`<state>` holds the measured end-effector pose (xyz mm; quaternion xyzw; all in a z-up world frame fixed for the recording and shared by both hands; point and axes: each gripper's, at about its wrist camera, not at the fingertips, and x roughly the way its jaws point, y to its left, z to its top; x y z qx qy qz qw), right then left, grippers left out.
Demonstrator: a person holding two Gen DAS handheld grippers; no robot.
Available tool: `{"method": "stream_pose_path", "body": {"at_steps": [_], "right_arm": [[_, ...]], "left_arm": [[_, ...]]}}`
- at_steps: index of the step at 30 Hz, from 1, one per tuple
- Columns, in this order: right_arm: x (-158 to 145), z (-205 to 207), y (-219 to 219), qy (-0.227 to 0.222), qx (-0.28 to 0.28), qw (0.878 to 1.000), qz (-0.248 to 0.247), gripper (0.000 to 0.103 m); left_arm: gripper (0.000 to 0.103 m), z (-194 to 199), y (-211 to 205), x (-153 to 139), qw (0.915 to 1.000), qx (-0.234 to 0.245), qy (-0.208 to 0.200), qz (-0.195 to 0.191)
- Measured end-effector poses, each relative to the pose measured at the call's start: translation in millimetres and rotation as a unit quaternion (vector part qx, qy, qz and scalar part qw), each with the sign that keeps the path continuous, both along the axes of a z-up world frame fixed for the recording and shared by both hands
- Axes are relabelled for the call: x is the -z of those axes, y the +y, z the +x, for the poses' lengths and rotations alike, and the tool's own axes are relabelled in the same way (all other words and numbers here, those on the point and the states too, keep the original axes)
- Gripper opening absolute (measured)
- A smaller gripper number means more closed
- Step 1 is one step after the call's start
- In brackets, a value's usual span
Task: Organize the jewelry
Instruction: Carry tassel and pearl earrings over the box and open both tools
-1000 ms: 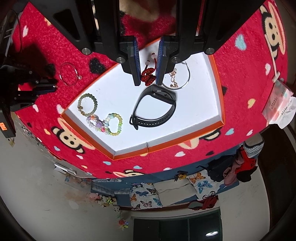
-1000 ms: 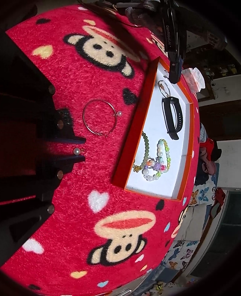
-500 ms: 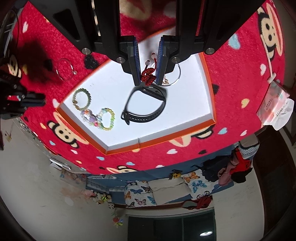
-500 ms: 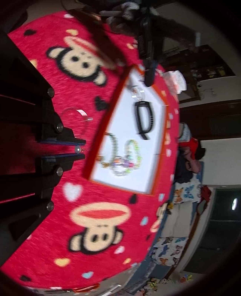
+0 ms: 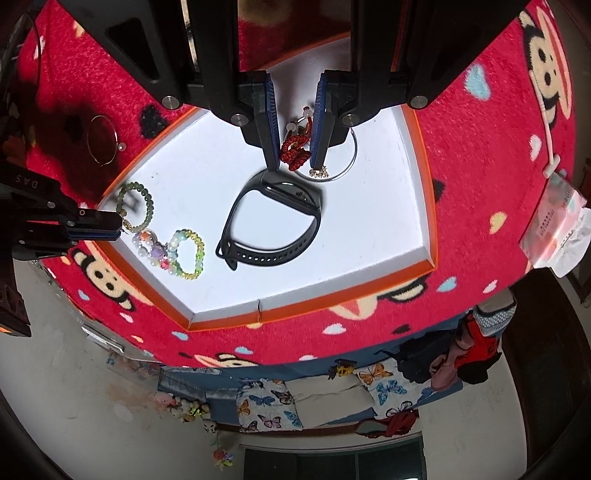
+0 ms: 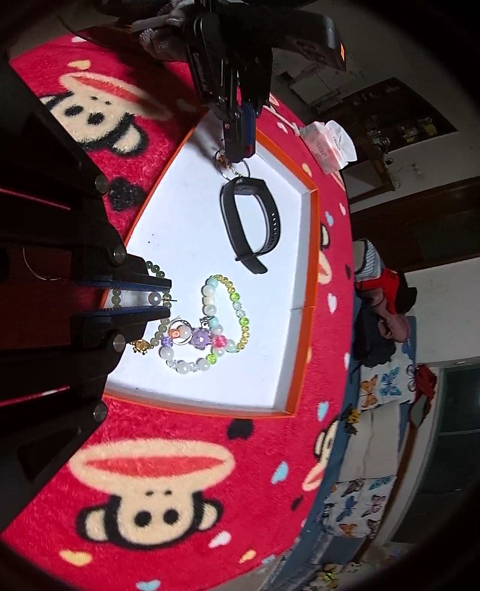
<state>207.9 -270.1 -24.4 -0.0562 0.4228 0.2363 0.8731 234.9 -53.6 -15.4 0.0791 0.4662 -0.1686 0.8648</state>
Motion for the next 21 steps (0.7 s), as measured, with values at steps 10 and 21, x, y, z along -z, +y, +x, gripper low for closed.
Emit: {"method": "stream_pose_path", "body": {"at_steps": [10,21], "right_arm": [[5,3,3,0.013,0.001,1.000,0.002,0.010],[-3,-4,-2,-0.001,0.008,1.000,-0.012,0.011]], "left_arm": [[0.045,0,-2,2,1.0000,-0.001,0.004,-0.001],[0.052,-31,-14,-19,0.9993,0.025,-0.026,-0.005]]}}
